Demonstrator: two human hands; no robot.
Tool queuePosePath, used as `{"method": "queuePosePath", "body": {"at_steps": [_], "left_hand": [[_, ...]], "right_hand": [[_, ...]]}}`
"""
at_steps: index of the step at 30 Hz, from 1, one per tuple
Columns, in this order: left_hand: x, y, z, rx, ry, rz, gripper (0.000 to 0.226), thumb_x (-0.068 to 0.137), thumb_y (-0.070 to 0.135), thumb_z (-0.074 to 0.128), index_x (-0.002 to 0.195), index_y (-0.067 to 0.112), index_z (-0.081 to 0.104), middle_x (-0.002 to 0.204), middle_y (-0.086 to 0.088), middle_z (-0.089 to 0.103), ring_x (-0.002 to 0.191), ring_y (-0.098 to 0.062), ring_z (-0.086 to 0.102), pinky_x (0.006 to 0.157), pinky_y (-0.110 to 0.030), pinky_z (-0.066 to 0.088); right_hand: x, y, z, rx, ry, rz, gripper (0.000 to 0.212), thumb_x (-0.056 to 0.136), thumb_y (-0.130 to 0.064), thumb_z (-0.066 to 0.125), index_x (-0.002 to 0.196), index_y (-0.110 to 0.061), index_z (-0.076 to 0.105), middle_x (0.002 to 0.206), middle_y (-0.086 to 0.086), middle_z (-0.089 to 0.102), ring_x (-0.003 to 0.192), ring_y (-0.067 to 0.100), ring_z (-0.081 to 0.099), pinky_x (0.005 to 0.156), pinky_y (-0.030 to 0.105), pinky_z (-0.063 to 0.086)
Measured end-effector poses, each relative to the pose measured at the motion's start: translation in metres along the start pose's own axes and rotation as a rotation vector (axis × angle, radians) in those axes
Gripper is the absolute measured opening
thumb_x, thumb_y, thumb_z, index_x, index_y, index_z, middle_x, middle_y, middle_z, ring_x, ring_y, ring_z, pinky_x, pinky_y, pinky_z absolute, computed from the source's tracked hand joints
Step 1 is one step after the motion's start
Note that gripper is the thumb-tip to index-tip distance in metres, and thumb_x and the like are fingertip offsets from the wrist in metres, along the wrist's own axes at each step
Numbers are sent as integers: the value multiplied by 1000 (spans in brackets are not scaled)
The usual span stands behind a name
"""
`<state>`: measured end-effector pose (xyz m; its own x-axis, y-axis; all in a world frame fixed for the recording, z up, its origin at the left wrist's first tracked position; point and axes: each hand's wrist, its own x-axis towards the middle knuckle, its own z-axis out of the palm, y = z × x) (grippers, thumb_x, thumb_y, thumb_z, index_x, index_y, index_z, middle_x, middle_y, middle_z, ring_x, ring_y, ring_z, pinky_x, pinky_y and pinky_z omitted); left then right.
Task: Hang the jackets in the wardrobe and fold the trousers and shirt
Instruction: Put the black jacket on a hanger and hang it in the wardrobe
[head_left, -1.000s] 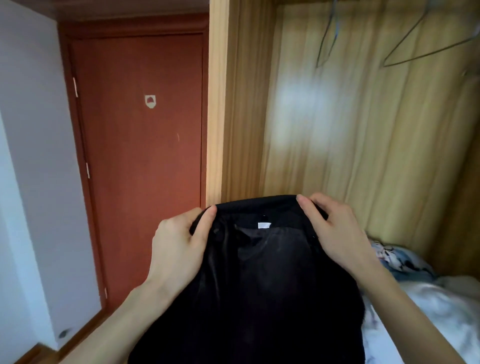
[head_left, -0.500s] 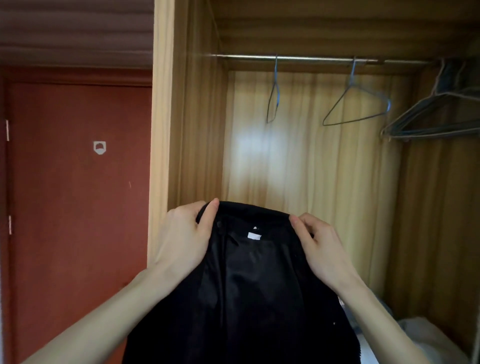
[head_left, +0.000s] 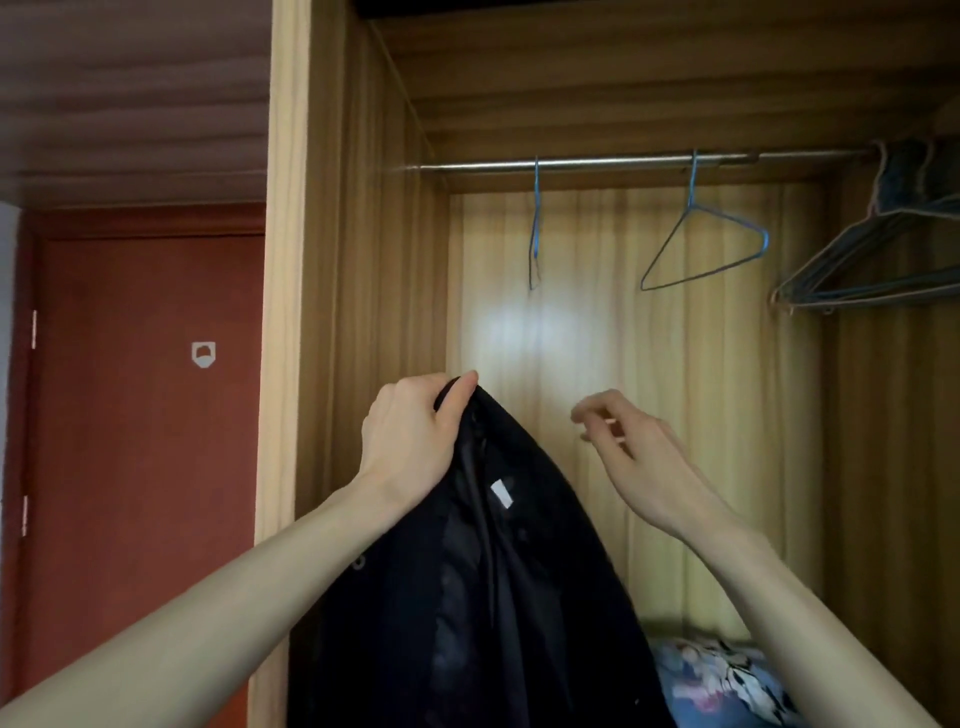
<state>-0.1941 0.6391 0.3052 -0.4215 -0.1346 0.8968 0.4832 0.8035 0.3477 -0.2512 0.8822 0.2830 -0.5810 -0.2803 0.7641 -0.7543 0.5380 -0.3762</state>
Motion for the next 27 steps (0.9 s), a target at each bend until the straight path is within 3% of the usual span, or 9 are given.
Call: {"method": "queuePosePath", "body": {"at_steps": [4,6,9,13,16,19,23,25,27], "left_hand": [[9,-1,12,102,-33,52,61,107,47,51,57,13,40,49,-1,43,49,-23,43,52,-36,40],[10,-5,15,130,-34,47,60,106,48,51,56,17,38,48,4,39,48,-20,40,51,-30,35],[14,-14,15,151,-43,44,60,106,50,49,58,17,39,48,6,39,48,-19,39,52,-27,33],[16,-17,14,141,-57,32,59,106,52,47,63,12,51,53,1,48,57,-25,53,54,-28,42],[11,-16,17,121,-69,18,59,106,53,46,66,11,55,61,-7,60,59,-26,56,61,-33,52],[4,-18,21,127,-51,10,60,105,56,45,65,12,52,61,-6,58,59,-23,54,57,-28,46],[-3,-25,25,110,-61,-2,59,104,57,46,61,17,47,54,4,52,57,-16,54,55,-25,41],[-5,-31,25,97,-77,-9,57,104,58,46,65,17,56,59,6,60,59,-13,60,60,-28,50],[-7,-36,25,93,-77,-11,54,104,58,45,75,19,67,66,6,67,66,-10,66,64,-29,55]], "right_hand": [[75,-54,-26,67,225,-116,48,102,-58,47,144,-36,40,145,-19,48,127,3,52,102,34,44],[124,-84,-38,17,318,-133,63,97,-62,52,148,-30,34,147,-7,46,127,17,52,100,40,45],[189,-120,-49,-272,363,-112,72,97,-59,57,152,-18,32,145,11,50,125,33,54,91,43,45],[243,-144,-45,-558,278,25,58,100,-43,62,146,-10,46,133,13,62,119,35,63,78,38,43],[260,-146,-33,-753,169,81,35,100,-18,60,133,-8,63,134,10,65,122,31,64,83,37,52],[267,-134,-17,-852,86,142,37,97,-6,56,133,-6,64,134,10,65,121,31,65,85,37,58],[274,-110,-1,-884,123,174,34,96,-2,57,128,-8,67,122,7,68,106,25,69,66,32,50],[276,-98,4,-868,181,167,30,93,-3,62,122,-12,69,103,3,65,90,23,63,63,30,44],[278,-87,3,-789,252,155,27,91,0,63,114,-14,69,97,4,65,88,24,63,65,29,42]]}}
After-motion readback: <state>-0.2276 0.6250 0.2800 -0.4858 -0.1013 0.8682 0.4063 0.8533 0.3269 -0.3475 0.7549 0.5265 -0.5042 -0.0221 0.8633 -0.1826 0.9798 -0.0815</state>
